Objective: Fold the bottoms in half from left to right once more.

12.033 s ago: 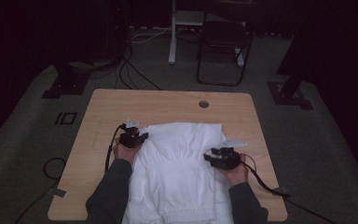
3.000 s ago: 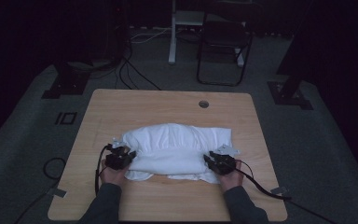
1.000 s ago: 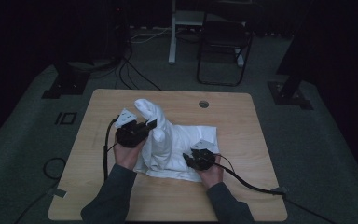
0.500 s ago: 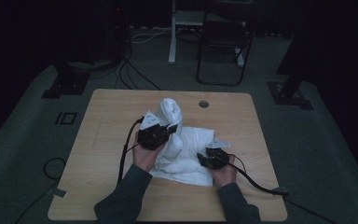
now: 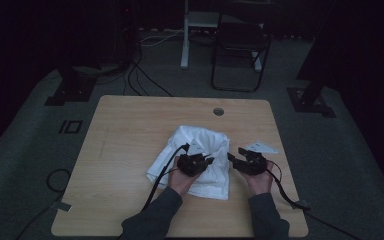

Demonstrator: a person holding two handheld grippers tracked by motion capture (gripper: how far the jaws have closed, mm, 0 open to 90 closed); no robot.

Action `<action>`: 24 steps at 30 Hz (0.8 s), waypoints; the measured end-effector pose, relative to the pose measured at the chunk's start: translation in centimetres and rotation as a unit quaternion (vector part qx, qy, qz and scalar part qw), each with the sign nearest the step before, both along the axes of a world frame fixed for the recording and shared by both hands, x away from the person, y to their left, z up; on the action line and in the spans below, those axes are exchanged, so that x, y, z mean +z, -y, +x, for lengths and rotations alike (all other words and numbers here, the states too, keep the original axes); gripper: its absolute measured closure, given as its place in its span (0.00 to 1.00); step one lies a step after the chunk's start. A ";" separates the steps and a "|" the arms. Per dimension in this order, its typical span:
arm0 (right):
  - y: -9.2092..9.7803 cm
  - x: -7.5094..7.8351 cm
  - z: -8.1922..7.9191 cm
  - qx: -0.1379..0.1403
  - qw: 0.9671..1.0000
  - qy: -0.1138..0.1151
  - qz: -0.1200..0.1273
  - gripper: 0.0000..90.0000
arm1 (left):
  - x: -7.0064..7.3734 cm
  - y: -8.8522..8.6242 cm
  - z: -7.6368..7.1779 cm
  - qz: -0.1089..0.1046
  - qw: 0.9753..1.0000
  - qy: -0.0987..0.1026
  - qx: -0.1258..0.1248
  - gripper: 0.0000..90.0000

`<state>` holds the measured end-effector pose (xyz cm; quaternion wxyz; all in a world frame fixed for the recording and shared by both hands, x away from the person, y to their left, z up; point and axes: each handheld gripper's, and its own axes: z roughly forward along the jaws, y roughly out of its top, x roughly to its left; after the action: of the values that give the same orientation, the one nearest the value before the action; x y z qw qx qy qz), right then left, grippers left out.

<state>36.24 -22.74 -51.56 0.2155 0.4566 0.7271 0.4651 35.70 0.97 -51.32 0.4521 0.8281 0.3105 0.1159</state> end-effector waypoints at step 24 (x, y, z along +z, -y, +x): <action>-3.8 0.1 3.8 0.058 0.998 -0.031 0.011 0.90 | 1.4 -0.8 -0.7 -0.026 0.999 -0.036 -0.019 0.69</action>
<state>40.03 -18.97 -51.47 0.1606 0.4299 0.7537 0.4705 35.03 1.79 -49.93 0.4640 0.8257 0.3133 0.0691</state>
